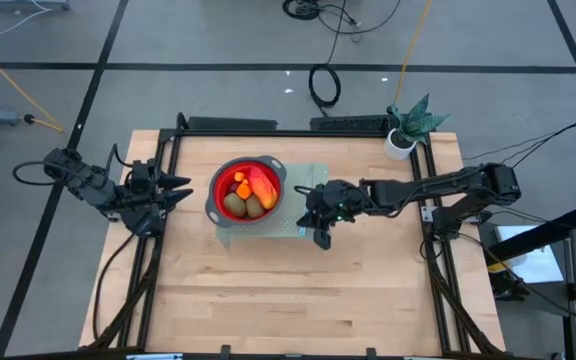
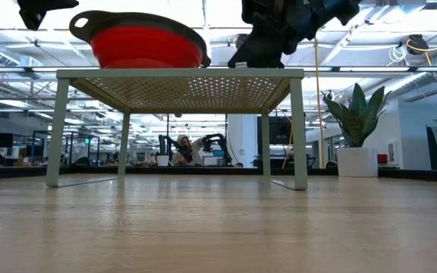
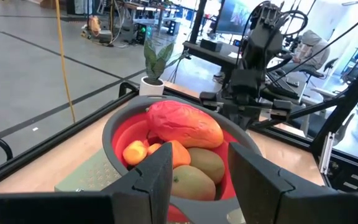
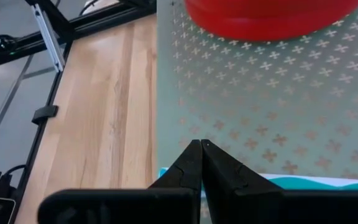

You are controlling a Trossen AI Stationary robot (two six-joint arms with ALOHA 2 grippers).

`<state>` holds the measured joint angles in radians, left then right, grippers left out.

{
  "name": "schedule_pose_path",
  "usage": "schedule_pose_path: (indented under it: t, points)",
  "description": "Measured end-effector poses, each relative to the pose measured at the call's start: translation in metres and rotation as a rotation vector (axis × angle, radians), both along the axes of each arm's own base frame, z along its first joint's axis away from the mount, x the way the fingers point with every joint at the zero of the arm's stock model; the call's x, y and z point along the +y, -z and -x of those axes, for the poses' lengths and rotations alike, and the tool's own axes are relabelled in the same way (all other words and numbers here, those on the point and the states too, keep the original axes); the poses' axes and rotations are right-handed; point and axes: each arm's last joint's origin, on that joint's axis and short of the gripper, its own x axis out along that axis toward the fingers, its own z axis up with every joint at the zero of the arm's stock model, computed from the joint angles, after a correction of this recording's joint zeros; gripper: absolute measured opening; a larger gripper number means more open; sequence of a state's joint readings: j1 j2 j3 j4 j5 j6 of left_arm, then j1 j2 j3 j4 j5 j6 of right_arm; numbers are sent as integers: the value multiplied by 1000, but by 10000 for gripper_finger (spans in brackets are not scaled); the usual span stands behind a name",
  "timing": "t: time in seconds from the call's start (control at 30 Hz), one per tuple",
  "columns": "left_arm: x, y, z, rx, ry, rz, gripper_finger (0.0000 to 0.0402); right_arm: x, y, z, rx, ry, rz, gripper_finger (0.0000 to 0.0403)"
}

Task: Pick & Place Fruit
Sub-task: Put the knife onto the right side of the shelf

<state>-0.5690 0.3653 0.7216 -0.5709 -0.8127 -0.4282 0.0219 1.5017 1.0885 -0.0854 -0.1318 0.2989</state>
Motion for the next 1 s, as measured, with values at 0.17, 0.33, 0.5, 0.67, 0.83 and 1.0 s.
schedule_pose_path:
  t: [0.17,0.33,0.5,0.67,0.83,1.0]
  points:
    - [0,0,0,0,0,0,152,0,0,0,4,-1,0,0]
    - [0,0,0,0,0,1,152,0,2,1,23,-2,-1,0]
    - [0,0,0,0,1,1,152,0,2,1,24,-3,-2,0]
    - [0,0,0,0,0,2,152,1,2,2,30,-24,-16,0]
    - [0,0,0,-1,0,4,152,1,0,4,30,-25,-16,0]
    - [0,0,0,0,1,3,152,1,-3,9,48,-24,-16,0]
